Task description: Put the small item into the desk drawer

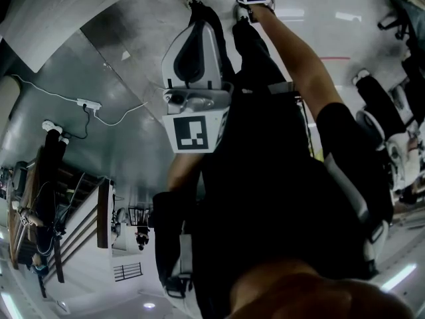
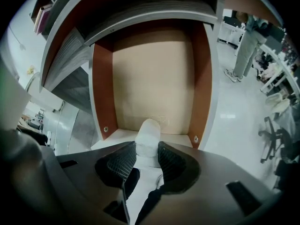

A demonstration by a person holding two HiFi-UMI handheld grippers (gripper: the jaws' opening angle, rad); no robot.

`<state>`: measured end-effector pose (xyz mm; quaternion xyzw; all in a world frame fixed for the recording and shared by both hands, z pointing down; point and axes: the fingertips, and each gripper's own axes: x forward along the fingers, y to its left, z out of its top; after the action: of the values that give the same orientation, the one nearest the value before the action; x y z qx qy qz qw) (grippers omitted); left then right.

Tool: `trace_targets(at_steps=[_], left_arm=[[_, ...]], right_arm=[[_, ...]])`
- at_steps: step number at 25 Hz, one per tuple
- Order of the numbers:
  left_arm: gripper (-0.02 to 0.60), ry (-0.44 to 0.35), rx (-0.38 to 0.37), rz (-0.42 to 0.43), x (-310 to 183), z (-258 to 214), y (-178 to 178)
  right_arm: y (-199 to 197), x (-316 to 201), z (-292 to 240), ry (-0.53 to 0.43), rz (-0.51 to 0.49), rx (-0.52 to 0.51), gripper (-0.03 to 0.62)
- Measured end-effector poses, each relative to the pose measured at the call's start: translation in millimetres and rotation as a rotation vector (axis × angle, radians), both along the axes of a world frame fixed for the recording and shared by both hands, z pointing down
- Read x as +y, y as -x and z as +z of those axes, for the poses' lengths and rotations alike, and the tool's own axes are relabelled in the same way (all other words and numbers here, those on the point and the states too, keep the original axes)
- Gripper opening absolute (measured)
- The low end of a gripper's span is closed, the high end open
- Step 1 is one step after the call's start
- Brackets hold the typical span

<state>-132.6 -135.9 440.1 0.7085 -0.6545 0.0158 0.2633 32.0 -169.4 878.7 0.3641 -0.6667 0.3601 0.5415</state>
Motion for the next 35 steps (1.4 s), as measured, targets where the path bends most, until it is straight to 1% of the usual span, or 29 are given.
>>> trace_targets(at_steps=[11,16,24,27,28,29,31,35], left_arm=[[-0.003,-0.004,-0.001,-0.015,10,-4,4],[-0.005,-0.012,-0.003,-0.016,12,-4,4],[-0.004,-0.048,-0.006,-0.006,17,-21,-6],[-0.003,-0.069,-0.011,-0.002,20,-29,-10],[-0.004,-0.075,-0.014,0.0,22,-32,-13],[-0.003,-0.081,-0.017,0.002,23,-35,-15],[-0.005,-0.095,-0.021,0.002,27,-45,-21],[-0.003,-0.118,-0.018,-0.004,35,-62,-32]], right_arm=[[3,0,3,0.012,0.03,-0.005,0.14],[1,0,-1,-0.001,0.032,-0.003,0.144],[-2,3,-33,-0.033,0.055,-0.02,0.146],[-2,7,-47,-0.033,0.078,-0.045,0.144],[-3,9,-52,-0.036,0.084,-0.058,0.141],[-4,9,-59,-0.046,0.084,-0.068,0.12],[-9,10,-74,-0.07,0.077,-0.078,0.056],[-15,9,-106,-0.104,0.075,-0.111,0.022]])
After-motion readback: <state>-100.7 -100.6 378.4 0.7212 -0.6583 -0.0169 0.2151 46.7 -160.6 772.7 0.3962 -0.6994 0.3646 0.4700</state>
